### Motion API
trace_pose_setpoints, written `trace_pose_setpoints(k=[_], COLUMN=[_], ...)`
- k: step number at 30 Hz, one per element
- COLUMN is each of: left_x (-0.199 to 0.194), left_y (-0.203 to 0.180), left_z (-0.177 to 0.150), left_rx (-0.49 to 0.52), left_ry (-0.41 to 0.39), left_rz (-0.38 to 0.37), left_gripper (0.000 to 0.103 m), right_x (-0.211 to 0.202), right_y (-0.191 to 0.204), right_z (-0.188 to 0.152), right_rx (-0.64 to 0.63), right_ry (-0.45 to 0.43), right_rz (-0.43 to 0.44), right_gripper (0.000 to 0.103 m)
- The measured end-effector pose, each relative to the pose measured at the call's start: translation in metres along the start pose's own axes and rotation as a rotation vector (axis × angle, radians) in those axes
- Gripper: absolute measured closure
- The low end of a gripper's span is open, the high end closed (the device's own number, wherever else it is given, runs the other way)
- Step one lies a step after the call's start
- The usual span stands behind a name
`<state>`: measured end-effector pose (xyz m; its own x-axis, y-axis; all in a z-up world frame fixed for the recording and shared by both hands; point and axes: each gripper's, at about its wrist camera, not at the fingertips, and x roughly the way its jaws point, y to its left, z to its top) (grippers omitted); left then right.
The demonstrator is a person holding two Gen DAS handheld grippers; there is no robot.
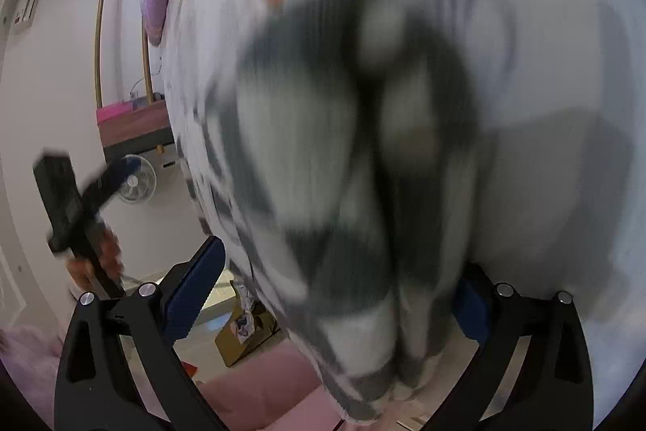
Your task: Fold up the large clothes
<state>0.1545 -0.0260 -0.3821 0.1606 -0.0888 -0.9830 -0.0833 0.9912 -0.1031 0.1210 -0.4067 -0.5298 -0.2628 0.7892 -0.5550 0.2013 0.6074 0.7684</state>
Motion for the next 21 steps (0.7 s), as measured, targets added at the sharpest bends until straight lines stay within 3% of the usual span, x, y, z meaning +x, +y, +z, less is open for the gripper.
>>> trace_pose_setpoints(k=[1,3,6,7,8,9,11,14,16,19,21], left_x=[0.003,0.006,0.016,0.021,0.024,0.029,0.035,0.045,0.060,0.117,0.139], left_y=[0.002,0.002,-0.002,-0.004,-0.005,-0.008,-0.012,-0.017,-0.019,-0.006,0.002], left_z=[0.003,0.007,0.016,0.021,0.024,0.029,0.037,0.050,0.058,0.056,0.057], left_rx=[-0.016,-0.020,-0.006,0.000,0.004,0.019,0.041,0.068,0.100,0.032,-0.001], left_ry=[0.012,0.018,0.049,0.075,0.087,0.103,0.127,0.190,0.232,0.411,0.424], left_rz=[-0.007,-0.015,-0.025,-0.035,-0.033,-0.017,-0.007,-0.017,0.007,-0.012,-0.043], left_gripper=[0.013,0.024,0.047,0.063,0.073,0.076,0.096,0.101,0.103,0.103,0.102], right_x=[0.007,0.010,0.013,0.013,0.012,0.010,0.004,0.001,0.001,0.013,0.018], right_y=[0.002,0.013,0.024,0.025,0.024,0.025,0.030,0.038,0.043,0.048,0.050], right_z=[-0.009,-0.021,-0.019,-0.018,-0.017,-0.018,-0.025,-0.038,-0.043,-0.048,-0.048], right_rx=[0.004,0.011,0.126,0.159,0.198,0.220,0.245,0.260,0.269,0.291,0.312], right_ry=[-0.009,-0.087,-0.125,-0.127,-0.135,-0.147,-0.185,-0.231,-0.254,-0.277,-0.293], right_rz=[-0.022,-0.116,-0.233,-0.290,-0.306,-0.307,-0.314,-0.332,-0.353,-0.404,-0.419], right_gripper=[0.006,0.006,0.010,0.020,0.028,0.032,0.053,0.062,0.063,0.062,0.059])
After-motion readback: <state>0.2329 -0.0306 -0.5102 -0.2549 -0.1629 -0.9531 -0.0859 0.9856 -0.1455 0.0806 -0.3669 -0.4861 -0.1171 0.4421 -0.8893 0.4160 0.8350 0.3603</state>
